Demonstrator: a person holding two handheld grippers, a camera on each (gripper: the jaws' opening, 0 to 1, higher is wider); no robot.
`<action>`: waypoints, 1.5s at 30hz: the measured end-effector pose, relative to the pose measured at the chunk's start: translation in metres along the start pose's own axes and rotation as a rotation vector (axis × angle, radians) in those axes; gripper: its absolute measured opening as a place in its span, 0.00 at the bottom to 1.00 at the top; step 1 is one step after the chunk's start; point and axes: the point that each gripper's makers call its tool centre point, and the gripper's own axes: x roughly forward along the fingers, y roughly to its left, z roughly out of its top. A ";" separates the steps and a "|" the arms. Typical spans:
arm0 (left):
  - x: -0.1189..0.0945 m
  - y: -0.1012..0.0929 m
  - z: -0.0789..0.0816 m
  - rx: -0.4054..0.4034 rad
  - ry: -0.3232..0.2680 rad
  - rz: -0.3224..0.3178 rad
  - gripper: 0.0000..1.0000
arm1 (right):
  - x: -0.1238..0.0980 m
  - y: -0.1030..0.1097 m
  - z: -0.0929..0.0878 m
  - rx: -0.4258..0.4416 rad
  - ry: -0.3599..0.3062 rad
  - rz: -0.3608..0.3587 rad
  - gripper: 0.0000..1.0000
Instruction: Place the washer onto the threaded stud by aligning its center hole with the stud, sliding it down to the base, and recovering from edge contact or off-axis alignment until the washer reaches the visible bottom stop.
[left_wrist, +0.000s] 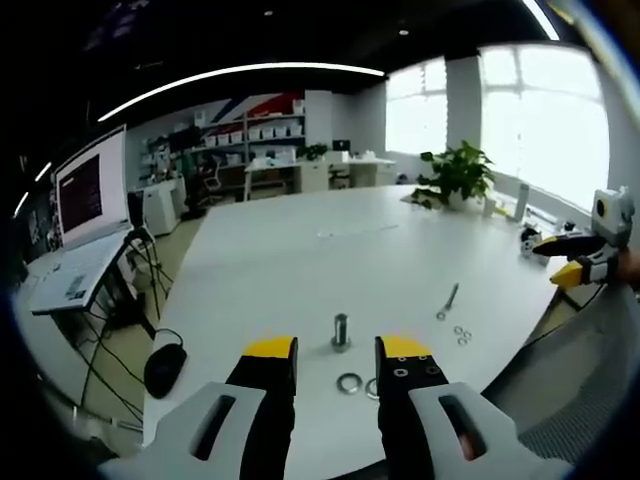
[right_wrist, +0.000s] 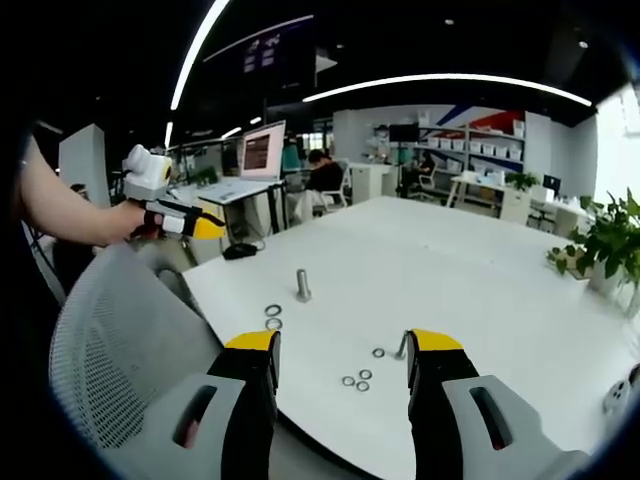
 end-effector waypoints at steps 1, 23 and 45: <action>0.000 0.000 -0.001 -0.003 0.003 0.001 0.29 | 0.000 0.000 -0.001 0.000 0.002 0.000 0.54; 0.002 -0.003 -0.001 0.009 0.007 -0.015 0.29 | 0.000 -0.001 -0.001 0.001 0.008 -0.001 0.54; 0.016 -0.010 -0.030 0.009 0.169 -0.071 0.28 | -0.001 -0.005 -0.004 0.048 0.017 -0.018 0.54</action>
